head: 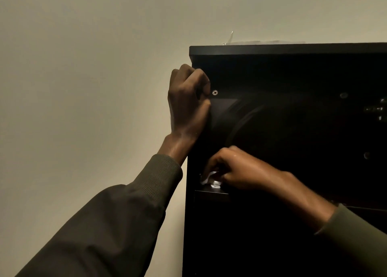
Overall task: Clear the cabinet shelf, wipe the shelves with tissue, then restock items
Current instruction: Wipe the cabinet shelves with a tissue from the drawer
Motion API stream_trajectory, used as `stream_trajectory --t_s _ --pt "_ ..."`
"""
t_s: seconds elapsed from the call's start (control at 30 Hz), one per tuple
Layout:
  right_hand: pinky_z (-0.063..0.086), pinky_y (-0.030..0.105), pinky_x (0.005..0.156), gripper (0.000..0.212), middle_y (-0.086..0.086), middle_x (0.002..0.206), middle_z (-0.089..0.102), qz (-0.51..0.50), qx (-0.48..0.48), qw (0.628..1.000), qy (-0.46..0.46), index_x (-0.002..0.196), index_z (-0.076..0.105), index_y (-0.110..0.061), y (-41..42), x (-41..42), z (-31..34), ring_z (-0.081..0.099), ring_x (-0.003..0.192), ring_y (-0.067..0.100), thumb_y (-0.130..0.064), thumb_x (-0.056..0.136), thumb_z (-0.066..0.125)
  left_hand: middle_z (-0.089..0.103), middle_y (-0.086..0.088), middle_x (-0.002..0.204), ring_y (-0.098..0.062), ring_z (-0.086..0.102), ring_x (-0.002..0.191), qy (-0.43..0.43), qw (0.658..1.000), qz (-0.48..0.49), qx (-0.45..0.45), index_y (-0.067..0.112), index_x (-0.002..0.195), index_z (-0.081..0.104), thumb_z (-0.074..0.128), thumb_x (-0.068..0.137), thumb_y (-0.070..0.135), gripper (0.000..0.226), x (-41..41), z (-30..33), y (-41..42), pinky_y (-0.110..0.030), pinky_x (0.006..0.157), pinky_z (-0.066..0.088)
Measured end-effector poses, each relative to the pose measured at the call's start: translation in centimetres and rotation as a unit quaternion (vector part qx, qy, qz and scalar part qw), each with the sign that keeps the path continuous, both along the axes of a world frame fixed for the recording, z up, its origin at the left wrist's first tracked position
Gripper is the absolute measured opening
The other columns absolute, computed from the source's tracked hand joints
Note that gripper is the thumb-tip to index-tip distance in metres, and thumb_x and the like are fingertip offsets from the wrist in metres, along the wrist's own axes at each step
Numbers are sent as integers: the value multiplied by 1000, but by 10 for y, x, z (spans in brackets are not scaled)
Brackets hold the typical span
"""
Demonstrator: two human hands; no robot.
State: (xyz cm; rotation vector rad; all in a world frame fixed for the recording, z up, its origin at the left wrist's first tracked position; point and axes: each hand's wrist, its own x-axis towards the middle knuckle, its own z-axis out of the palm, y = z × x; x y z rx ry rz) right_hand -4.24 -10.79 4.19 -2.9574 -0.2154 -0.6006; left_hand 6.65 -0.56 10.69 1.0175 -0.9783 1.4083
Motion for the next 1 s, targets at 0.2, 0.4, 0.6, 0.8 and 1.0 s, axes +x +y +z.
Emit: stream_trajectory --t_s 0.2,0.4,0.6,0.8,1.0 --pt "55 16 80 22 -14 95 74 -68 5 996 -52 98 76 -29 -12 -45 36 65 90 -9 -13 84 74 58 -8 77 -15 48 77 -5 1000 -14 -15 7 69 60 62 67 -18 25 1 1 -1 -40 57 47" --pt "54 23 83 28 0 105 68 -208 -35 977 -28 112 69 -18 -37 -47 1 66 98 11 -7 87 70 58 -9 77 -9 45 79 12 1000 -14 -9 5 68 59 61 69 -18 24 -4 -23 0 -14 59 36" --pt "49 18 80 30 0 109 69 -229 7 973 -17 111 71 -21 -32 -39 -19 65 99 10 -5 85 66 56 -6 78 -9 45 79 39 999 -26 4 7 68 58 65 70 -20 28 -4 -61 3 -25 58 41" --pt "53 26 91 25 -14 102 73 -140 84 986 16 98 76 -34 -18 -51 -4 65 98 -2 -13 85 70 59 -8 80 -8 47 80 59 997 -40 16 6 69 61 69 75 -16 25 -3 -88 3 -16 62 44" --pt "49 26 80 25 4 116 62 -361 -1 932 -29 111 65 -21 -35 -59 -1 62 104 18 -11 88 65 58 -9 79 -13 49 79 61 997 -47 18 4 69 61 69 78 -13 21 -5 -92 5 -24 59 44"
